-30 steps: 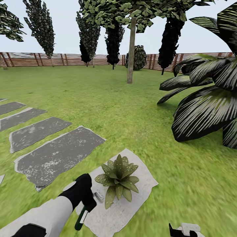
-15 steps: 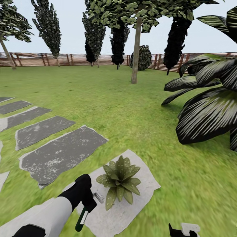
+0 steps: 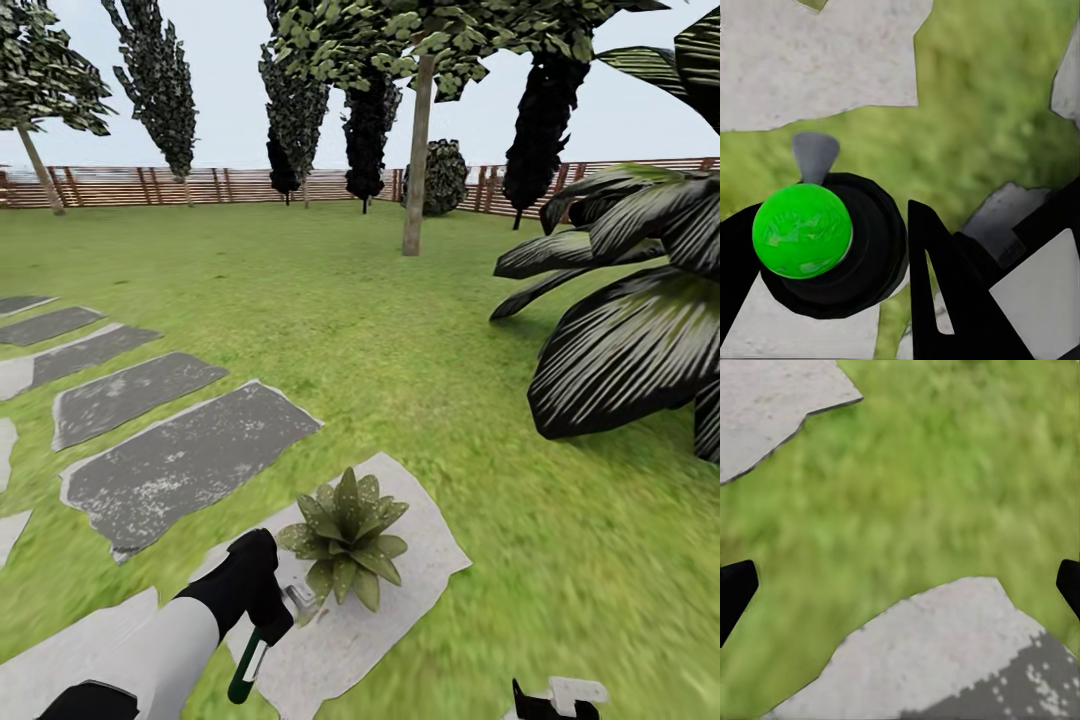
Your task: Pick up the pesticide atomizer in the garden and spray insectifuge to fully cover both potted plants in the garden.
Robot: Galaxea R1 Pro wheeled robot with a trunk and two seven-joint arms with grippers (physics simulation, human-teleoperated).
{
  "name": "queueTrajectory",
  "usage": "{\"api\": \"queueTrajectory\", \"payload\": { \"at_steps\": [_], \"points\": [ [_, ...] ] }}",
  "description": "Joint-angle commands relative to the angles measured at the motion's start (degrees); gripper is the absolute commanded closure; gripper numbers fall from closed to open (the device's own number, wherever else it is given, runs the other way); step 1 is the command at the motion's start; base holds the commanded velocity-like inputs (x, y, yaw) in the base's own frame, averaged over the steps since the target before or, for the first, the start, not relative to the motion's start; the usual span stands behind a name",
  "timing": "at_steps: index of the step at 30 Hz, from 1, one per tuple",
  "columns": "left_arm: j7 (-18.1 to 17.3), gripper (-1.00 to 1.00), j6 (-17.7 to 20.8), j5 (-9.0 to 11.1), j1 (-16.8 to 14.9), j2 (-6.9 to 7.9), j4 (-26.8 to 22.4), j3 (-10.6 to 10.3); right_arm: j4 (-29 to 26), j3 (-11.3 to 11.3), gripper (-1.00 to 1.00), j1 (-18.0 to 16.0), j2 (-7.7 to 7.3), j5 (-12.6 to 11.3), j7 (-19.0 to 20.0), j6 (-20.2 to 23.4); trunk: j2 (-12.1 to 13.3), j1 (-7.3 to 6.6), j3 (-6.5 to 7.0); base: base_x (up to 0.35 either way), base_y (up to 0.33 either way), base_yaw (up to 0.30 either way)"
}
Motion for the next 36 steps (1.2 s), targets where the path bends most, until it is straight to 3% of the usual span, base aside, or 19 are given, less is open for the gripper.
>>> {"api": "queueTrajectory", "payload": {
  "at_steps": [1, 8, 19, 36],
  "points": [
    [-0.5, 1.00, 0.2, -0.5, 0.0, 0.00, -0.1, -0.1, 0.0, 0.1, -1.00, 0.0, 0.00, -0.5, 0.1, -0.2, 0.0, -0.01, -0.05, -0.006, -0.006, 0.267],
    [-0.5, 1.00, 0.1, -0.5, 0.0, 0.01, -0.1, -0.1, 0.0, 0.1, -1.00, 0.0, -0.02, -0.5, 0.1, -0.2, 0.0, -0.01, -0.05, 0.007, -0.004, 0.244],
    [-0.5, 1.00, 0.1, -0.4, 0.0, 0.01, -0.2, -0.1, 0.0, 0.0, -1.00, 0.0, -0.16, -0.5, 0.1, -0.3, 0.0, -0.01, -0.05, 0.179, -0.189, 0.009],
    [-0.5, 1.00, 0.1, -0.4, 0.0, 0.01, -0.2, -0.1, -0.3, 0.1, -1.00, 0.0, -0.07, -0.6, 0.2, -0.3, 0.0, -0.01, -0.05, -0.079, -0.089, 0.146]
  ]
}}
